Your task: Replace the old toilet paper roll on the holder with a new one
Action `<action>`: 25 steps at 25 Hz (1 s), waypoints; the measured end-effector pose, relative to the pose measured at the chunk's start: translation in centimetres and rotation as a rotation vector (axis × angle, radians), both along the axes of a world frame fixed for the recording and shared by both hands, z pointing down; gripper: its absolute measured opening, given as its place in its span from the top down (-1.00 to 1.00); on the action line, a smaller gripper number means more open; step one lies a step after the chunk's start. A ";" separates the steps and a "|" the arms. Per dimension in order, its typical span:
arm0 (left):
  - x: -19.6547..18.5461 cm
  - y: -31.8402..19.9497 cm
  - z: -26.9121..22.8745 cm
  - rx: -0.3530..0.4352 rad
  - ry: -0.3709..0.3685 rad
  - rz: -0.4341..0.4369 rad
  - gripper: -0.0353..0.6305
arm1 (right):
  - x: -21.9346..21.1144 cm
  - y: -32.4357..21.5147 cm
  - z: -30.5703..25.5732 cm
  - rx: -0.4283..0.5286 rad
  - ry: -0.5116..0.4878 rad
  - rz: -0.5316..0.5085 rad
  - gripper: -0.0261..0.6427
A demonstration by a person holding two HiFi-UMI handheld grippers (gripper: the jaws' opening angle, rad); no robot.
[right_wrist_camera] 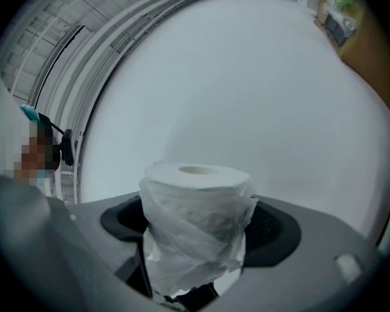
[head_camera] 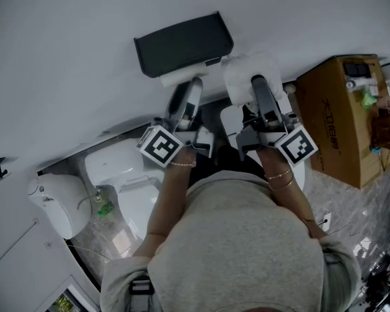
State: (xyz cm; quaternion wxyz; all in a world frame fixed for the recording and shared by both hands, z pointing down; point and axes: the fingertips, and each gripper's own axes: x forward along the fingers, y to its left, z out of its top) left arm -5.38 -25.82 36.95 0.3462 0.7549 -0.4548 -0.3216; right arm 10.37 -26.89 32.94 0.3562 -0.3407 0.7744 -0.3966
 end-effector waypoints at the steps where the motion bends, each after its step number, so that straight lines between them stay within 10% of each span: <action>1: -0.1 -0.2 0.0 0.001 0.009 -0.007 0.09 | 0.0 -0.2 0.1 -0.001 0.001 0.000 -0.35; 25: 0.8 -4.0 0.4 0.012 0.008 0.001 0.22 | 1.8 -4.2 2.1 -0.047 -0.001 0.013 -0.35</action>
